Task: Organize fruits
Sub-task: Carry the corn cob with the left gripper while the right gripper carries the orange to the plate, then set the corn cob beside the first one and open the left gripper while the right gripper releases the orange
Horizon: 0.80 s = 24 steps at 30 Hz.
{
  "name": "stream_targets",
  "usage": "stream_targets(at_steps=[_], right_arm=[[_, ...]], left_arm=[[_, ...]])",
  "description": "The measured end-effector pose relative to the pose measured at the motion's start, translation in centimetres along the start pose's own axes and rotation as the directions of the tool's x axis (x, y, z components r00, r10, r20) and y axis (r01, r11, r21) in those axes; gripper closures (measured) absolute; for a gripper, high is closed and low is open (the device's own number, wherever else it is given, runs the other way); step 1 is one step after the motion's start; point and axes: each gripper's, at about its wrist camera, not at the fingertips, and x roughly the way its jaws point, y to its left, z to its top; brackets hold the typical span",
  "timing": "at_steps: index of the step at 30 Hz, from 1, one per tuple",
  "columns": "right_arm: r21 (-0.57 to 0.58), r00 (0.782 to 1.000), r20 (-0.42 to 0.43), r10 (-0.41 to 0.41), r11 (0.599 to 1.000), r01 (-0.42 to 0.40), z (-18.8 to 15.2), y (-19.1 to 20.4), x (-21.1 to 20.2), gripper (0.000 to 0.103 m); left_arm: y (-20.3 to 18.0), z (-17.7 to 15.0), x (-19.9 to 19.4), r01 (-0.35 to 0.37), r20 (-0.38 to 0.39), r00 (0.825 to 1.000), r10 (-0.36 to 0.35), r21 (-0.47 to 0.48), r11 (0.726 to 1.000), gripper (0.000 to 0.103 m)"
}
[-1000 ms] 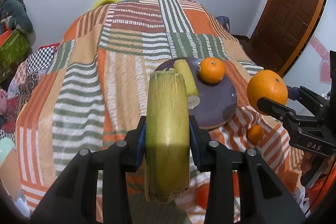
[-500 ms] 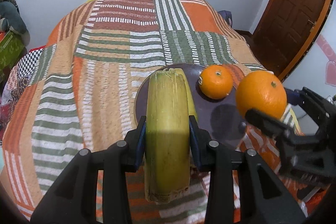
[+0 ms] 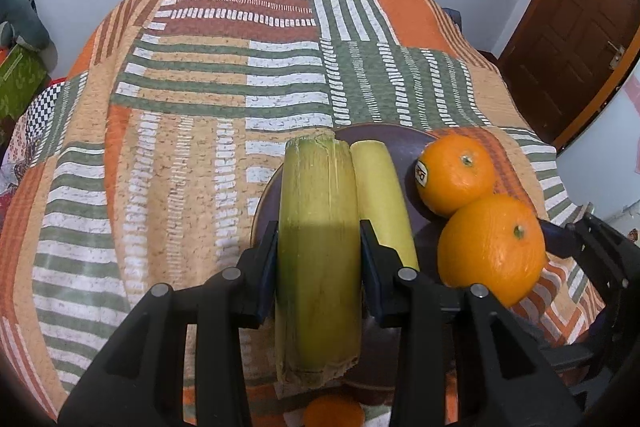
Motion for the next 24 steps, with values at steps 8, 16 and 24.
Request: stream_targets(at_steps=[8,16,24], right_arm=[[-0.025,1.000,-0.010,0.010,1.000,-0.010,0.2,0.0,0.8,0.036],[-0.012,0.999,-0.047,0.027,1.000,-0.027,-0.2,-0.4,1.8,0.036],[-0.010,0.999,-0.051,0.013,1.000,-0.014,-0.1,-0.2,2.0,0.036]], left_arm=[[-0.1,0.4,1.3,-0.001,-0.013,1.000,0.001,-0.001,1.000,0.066],[0.5,0.1,1.9,0.018,-0.029,0.999,-0.019,-0.038,0.999,0.066],[-0.8,0.0,0.1,-0.035,0.025,0.999,0.034,0.029,0.999,0.066]])
